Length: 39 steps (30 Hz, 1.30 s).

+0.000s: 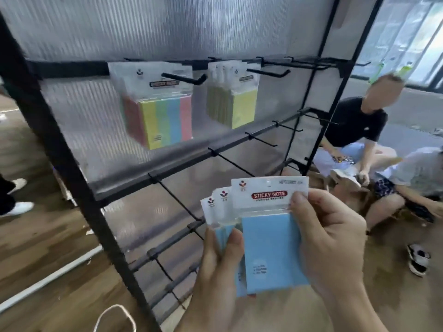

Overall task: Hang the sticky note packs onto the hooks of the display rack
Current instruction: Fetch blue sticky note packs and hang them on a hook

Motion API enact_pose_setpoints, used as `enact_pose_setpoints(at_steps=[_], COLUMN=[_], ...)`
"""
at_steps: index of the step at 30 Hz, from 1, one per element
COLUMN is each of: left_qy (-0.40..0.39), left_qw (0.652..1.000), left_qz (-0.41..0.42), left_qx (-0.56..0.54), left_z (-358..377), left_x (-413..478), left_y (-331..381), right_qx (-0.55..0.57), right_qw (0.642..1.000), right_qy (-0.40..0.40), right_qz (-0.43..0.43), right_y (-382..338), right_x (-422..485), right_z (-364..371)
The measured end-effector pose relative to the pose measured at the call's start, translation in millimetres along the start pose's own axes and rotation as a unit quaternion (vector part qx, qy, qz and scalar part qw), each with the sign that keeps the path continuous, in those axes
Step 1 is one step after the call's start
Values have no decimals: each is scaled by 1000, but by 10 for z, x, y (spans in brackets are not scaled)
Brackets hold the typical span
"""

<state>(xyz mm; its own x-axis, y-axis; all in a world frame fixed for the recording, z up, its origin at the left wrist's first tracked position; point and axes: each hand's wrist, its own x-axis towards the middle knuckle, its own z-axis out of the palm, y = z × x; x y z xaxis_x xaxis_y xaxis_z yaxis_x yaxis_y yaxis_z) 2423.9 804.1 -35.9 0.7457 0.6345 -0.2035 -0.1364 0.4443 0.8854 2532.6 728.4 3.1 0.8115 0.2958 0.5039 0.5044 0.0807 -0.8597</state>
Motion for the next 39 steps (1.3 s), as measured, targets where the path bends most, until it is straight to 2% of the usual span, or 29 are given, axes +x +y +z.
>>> enact_pose_setpoints(at_steps=[5, 12, 19, 25, 31, 33, 39], left_qy=[59, 117, 105, 119, 185, 217, 286], left_qw=[996, 985, 975, 974, 964, 957, 927], left_qz=[52, 120, 185, 182, 181, 182, 229], left_qx=[-28, -44, -63, -60, -61, -64, -80], left_z=[773, 1253, 1561, 1819, 1989, 2042, 2233], left_x=[457, 1153, 1825, 2272, 2538, 2596, 2757], left_y=[-79, -67, 30, 5, 17, 30, 90], right_qx=[32, 72, 91, 98, 227, 252, 215], right_qw=[998, 991, 980, 976, 958, 947, 942], right_qy=[-58, -93, -119, -88, -78, -73, -64], right_qz=[-13, -61, -133, -174, -158, -183, -251], right_y=[327, 652, 930, 1150, 1240, 1245, 1417], right_x=[789, 1647, 2383, 2942, 3266, 3391, 3775], right_z=[-397, -399, -283, -273, -276, -298, -318])
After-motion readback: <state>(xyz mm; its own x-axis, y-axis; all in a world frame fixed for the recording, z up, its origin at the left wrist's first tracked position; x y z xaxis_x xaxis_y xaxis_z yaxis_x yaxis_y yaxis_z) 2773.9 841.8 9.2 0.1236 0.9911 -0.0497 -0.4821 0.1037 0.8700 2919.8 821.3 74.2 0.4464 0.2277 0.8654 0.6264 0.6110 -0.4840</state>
